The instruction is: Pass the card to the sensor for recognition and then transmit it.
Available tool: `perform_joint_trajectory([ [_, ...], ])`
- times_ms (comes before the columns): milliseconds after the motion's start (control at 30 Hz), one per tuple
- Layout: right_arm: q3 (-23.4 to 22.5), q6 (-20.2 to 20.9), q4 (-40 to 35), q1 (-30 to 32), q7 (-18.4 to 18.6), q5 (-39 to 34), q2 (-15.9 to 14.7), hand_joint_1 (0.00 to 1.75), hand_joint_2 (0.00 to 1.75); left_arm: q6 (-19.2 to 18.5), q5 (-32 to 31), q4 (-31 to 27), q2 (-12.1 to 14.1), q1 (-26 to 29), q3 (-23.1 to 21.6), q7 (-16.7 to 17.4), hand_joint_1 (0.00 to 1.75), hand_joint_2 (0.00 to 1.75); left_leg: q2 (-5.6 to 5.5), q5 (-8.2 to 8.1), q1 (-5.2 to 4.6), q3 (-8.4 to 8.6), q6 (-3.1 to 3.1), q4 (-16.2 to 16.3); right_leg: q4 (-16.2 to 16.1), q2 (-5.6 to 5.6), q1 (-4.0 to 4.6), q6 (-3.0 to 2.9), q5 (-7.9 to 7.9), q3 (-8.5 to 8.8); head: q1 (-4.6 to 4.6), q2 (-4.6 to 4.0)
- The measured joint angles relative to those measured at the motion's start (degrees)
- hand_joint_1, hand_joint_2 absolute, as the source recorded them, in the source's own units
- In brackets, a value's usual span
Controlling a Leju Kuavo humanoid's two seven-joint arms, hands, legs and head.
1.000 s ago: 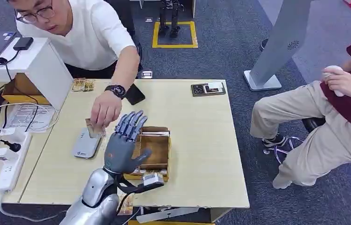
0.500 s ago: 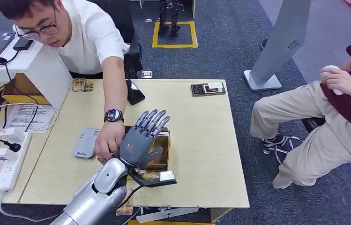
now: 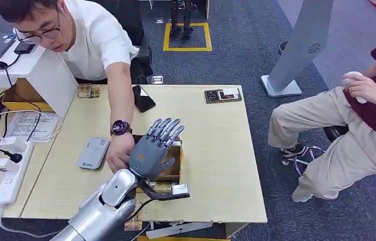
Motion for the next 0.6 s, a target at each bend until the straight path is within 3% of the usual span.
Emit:
perform_joint_trajectory([
  [600,0.0,0.0,0.0,0.0,0.0,-0.4,-0.1,0.00,1.75,0.0,-0.3,0.0,0.5,0.0,-0.1,0.6,0.00,1.75,0.00,0.00,0.00,0.00,0.00,0.0,0.0,0.00,0.00,0.00,0.00,0.00,0.00,0.00],
])
